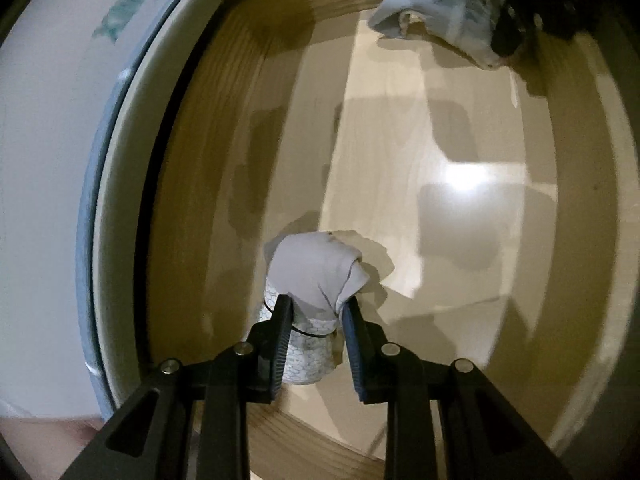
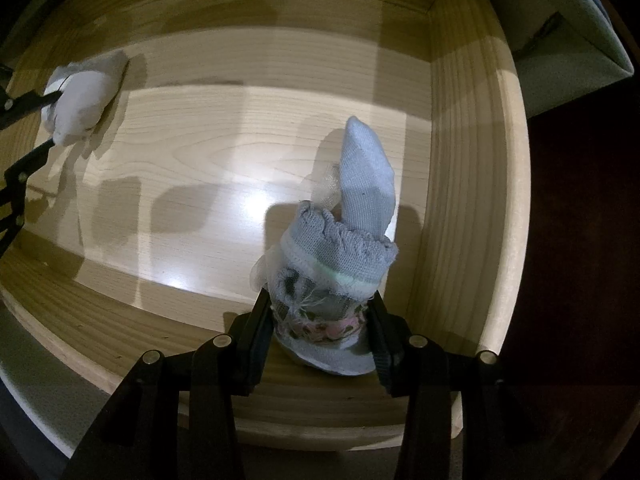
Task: Take underwear out of drawer
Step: 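Lift the grey underwear with the left gripper while the right gripper holds the sock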
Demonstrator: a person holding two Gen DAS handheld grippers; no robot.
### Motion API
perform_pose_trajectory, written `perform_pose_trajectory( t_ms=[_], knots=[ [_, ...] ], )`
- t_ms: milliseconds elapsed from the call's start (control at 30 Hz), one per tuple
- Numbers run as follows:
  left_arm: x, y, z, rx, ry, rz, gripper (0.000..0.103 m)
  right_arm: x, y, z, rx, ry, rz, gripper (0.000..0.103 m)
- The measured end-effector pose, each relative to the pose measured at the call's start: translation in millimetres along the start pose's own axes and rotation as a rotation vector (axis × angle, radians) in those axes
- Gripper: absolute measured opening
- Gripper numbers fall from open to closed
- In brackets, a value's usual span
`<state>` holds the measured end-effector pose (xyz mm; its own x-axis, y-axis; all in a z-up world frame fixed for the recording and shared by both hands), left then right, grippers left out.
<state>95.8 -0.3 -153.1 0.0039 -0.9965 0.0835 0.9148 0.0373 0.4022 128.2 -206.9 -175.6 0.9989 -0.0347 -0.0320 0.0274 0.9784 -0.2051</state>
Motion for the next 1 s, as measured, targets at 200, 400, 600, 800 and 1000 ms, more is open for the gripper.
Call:
perform_pose_trajectory(
  t_ms=[200,400,600,800,1000],
  knots=[
    [-4,1,2,-0.177,0.059,0.195,0.01,0,0,0,0.002,-0.001,0.0,0.042],
    [-7,5,3,-0.207,0.075,0.281,0.01,0,-1,0,0.009,-0.005,-0.001,0.042],
    [-9,15,10,-0.249,0.034,0.362,0.012,0,-3,1,0.015,-0.008,-0.002,0.042],
    [-5,40,17,-0.234,-0.023,0.355,0.06,2,-7,-2,0.022,-0.012,0.0,0.042],
    [-5,40,0,-0.233,0.022,0.276,0.06,2,-8,-3,0.022,-0.012,0.001,0.043]
  ],
)
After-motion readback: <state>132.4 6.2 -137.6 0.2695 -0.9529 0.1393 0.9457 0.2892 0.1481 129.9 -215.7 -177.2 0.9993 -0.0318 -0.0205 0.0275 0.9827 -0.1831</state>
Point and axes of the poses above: each gripper's, at about its wrist camera, not at the fingertips, and z roughly against the way its jaws point, y to its left, x to its top, the point moved 8 cm from there along -z, roughly the way its jaws point, and after that the axes turned 6 degrees about -x, right-handed, at the moved point
